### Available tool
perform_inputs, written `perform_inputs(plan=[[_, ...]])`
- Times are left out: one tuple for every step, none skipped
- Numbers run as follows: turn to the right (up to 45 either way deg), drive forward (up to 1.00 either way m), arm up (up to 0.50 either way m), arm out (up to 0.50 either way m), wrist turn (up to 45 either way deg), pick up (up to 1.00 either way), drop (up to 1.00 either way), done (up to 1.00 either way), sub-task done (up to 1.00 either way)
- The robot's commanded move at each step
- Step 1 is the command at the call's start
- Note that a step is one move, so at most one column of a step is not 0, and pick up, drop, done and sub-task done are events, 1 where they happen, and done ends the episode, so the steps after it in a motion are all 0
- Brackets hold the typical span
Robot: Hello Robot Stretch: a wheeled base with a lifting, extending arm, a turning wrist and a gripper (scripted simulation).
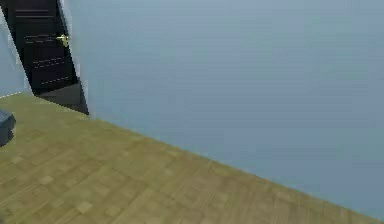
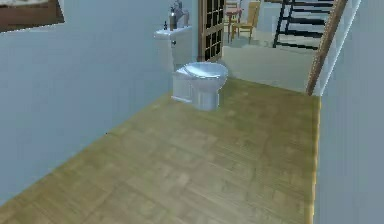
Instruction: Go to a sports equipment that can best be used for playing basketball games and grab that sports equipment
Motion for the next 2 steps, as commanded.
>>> perform_inputs(plan=[[30.0, 0.00, 0.00, 0.00, 0.0, 0.00, 0.00, 0.00, 0.00], [0.0, 0.25, 0.00, 0.00, 0.0, 0.00, 0.00, 0.00, 0.00]])
